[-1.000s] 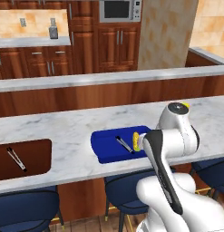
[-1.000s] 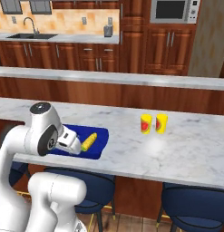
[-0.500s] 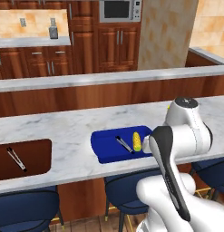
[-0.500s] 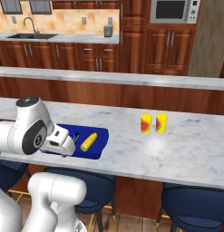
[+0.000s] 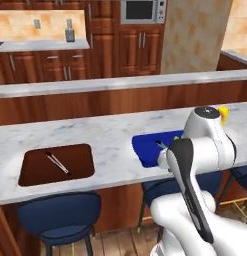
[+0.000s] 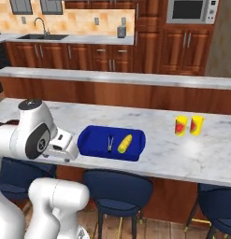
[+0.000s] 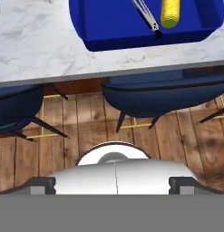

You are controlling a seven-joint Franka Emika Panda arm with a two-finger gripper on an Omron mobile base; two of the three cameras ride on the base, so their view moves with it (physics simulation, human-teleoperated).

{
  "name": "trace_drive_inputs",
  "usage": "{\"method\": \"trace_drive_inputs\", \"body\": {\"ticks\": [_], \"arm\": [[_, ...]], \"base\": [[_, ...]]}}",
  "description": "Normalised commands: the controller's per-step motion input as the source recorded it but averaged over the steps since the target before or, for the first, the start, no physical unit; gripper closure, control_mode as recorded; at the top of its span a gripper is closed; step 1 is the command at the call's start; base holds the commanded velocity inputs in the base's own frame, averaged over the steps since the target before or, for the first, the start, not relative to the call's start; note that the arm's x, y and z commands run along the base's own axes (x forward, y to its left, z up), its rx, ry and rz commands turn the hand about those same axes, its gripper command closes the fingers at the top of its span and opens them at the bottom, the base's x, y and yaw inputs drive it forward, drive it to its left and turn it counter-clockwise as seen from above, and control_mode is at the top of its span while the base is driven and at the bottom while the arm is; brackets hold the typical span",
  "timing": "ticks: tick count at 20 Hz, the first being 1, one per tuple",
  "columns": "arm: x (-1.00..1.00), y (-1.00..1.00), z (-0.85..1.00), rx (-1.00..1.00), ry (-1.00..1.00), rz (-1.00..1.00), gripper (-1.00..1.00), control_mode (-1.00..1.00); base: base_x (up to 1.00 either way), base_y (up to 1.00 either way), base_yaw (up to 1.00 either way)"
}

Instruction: Gather the corn and squash from the fridge and place them on a tray on the dining counter. Then gather the chicken drumstick and steak from the fridge and place them on the other tray.

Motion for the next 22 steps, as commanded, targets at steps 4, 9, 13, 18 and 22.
{"method": "trace_drive_inputs", "body": {"ticks": [4,9,13,18,22], "arm": [[0.00,0.00,0.00,0.00,0.00,0.00,-1.00,1.00],[0.00,0.00,0.00,0.00,0.00,0.00,-1.00,1.00],[0.00,0.00,0.00,0.00,0.00,0.00,-1.00,1.00],[0.00,0.00,0.00,0.00,0.00,0.00,-1.00,1.00],[0.00,0.00,0.00,0.00,0.00,0.00,-1.00,1.00]], "base": [[-0.38,1.00,0.04],[-0.29,1.00,0.13],[-0.03,1.00,0.22],[0.02,1.00,0.32],[0.11,1.00,0.35]]}}
